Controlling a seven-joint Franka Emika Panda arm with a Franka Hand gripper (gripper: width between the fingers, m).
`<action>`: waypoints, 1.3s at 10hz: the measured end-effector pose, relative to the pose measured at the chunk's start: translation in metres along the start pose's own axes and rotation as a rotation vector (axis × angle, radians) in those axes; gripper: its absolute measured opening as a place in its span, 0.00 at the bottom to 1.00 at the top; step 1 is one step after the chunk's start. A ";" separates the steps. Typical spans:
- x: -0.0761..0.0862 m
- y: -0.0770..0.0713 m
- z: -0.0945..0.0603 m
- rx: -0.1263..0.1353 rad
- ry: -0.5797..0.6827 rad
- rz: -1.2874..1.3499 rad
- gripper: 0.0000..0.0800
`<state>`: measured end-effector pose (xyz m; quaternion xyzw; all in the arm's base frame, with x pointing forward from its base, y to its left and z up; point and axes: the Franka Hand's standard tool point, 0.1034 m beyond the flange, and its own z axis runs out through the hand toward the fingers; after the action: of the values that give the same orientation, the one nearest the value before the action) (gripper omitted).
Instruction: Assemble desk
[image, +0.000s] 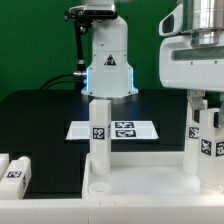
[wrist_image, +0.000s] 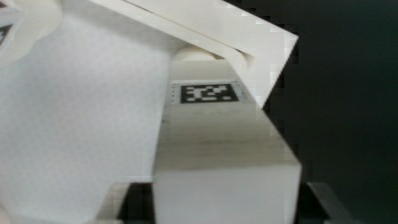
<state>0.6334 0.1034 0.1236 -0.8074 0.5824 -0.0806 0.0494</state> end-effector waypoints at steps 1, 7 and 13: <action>0.000 0.000 0.000 -0.001 0.000 0.035 0.36; -0.007 0.001 0.001 0.013 -0.046 0.456 0.60; -0.010 -0.005 -0.002 0.057 -0.015 -0.298 0.81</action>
Offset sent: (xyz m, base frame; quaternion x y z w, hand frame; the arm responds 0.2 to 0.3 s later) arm 0.0112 0.0089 -0.0126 0.1006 -0.0279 0.4986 0.8605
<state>0.6347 0.1144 0.1253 -0.8838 0.4531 -0.0974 0.0644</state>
